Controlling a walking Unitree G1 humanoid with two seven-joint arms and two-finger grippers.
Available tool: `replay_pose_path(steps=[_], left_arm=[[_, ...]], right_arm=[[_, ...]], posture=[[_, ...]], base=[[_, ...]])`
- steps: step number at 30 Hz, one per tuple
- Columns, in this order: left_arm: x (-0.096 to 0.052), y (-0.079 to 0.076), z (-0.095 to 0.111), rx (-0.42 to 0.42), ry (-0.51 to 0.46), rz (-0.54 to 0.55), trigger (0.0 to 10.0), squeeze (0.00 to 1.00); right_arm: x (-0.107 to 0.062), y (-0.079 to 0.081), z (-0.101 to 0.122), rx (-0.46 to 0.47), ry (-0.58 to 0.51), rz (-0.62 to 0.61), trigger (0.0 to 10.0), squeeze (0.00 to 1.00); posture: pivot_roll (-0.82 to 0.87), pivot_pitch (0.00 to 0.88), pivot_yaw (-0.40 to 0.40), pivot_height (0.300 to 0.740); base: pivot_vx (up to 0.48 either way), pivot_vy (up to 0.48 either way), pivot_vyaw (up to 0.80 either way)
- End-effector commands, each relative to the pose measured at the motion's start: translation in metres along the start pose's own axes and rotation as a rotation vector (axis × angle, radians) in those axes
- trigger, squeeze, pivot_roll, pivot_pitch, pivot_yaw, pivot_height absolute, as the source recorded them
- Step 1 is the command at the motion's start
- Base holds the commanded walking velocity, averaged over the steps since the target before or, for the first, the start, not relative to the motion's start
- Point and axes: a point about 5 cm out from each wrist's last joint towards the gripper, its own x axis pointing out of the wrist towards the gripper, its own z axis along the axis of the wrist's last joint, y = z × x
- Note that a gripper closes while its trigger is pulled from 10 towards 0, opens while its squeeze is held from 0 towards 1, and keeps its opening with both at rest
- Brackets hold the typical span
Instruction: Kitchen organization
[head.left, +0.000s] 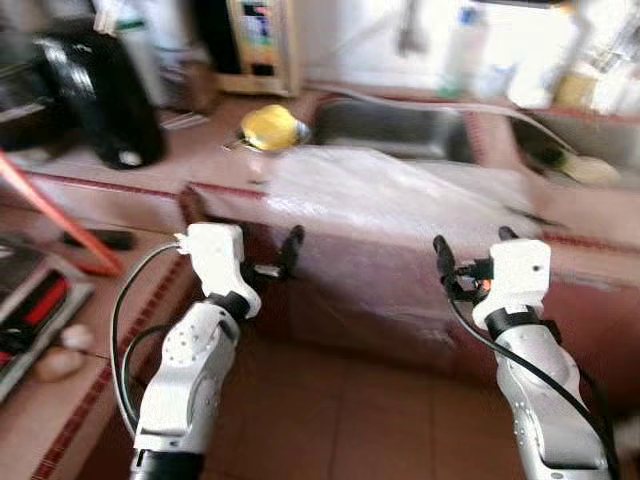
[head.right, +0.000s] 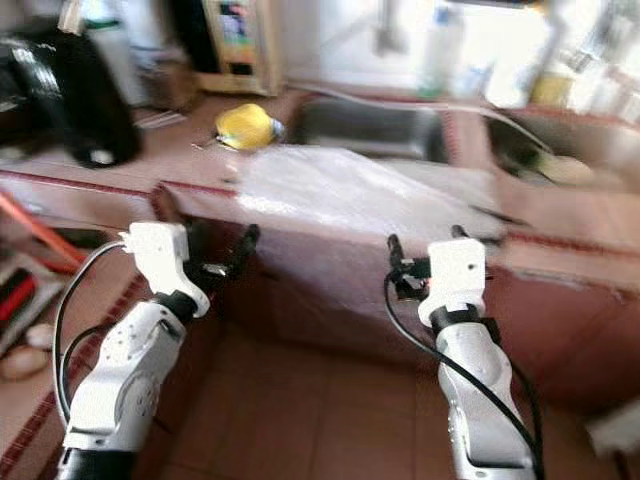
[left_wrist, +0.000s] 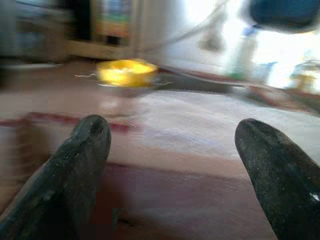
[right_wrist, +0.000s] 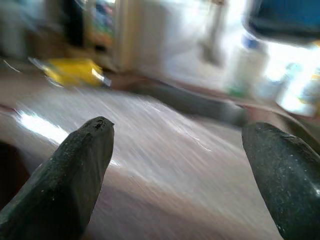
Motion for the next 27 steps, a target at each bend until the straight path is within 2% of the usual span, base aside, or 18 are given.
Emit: replay_pose_path(steps=[1,27], left_arm=[[0.0021,-0.0050,0.0001,-0.012,0.001,-0.009,10.0,0.00],[0.0015,-0.0060,-0.0018,-0.011,0.016,-0.017,10.0,0.00]], right_arm=[[-0.0052,-0.0078,-0.0025,-0.018,0.011,-0.017,10.0,0.00],[-0.0050,-0.0066,-0.0036,-0.014,0.013,-0.019,10.0,0.00]], posture=[[0.01,0.000,0.016,0.740],[0.02,0.000,0.021,0.740]], base=[[0.360,0.000,0.00],[0.372,0.000,0.00]])
